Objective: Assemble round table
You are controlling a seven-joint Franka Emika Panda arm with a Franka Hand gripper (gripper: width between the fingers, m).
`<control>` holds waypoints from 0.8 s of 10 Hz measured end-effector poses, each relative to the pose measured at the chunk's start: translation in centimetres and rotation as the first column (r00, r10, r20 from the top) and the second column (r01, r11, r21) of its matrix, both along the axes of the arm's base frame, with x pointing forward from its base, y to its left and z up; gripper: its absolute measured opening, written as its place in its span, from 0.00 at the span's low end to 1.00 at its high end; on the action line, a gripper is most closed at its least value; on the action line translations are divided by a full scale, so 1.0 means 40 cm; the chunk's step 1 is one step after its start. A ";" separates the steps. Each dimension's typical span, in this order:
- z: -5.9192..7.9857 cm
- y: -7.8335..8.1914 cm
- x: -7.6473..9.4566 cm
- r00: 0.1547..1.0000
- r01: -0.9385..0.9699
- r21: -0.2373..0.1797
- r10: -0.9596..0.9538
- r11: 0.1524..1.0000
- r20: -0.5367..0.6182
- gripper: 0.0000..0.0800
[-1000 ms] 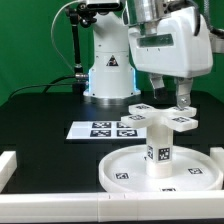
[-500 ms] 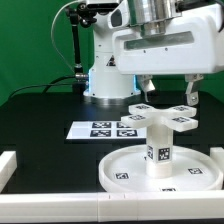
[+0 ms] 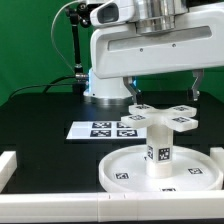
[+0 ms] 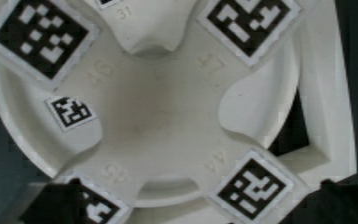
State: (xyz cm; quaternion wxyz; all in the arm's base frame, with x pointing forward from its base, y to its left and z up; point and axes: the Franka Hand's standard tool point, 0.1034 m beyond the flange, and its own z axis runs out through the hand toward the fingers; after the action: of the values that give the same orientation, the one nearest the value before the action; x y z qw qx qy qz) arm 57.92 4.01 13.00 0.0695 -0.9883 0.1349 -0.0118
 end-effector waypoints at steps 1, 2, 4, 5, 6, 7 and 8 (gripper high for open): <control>-0.001 -0.001 0.000 0.998 -0.065 -0.004 0.065 0.998 0.008 0.81; -0.001 -0.002 0.000 0.994 -0.109 -0.007 0.110 0.994 0.014 0.81; -0.001 -0.004 0.001 0.948 -0.315 -0.050 0.317 0.948 0.031 0.81; 0.000 -0.002 0.001 0.889 -0.454 -0.082 0.457 0.887 0.030 0.81; -0.002 0.009 -0.002 0.847 -0.527 -0.092 0.532 0.845 0.026 0.81; -0.003 0.018 -0.004 0.816 -0.573 -0.092 0.577 0.815 0.027 0.81; -0.005 0.018 -0.009 0.741 -0.667 -0.093 0.671 0.739 0.025 0.81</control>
Offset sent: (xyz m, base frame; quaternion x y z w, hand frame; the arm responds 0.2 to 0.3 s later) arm -0.0032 0.0050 0.0007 -0.0305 0.0122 -0.2668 0.9632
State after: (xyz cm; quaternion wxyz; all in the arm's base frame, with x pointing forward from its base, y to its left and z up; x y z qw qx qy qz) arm 57.56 4.72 12.78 0.0343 -0.9721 -0.2313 -0.0192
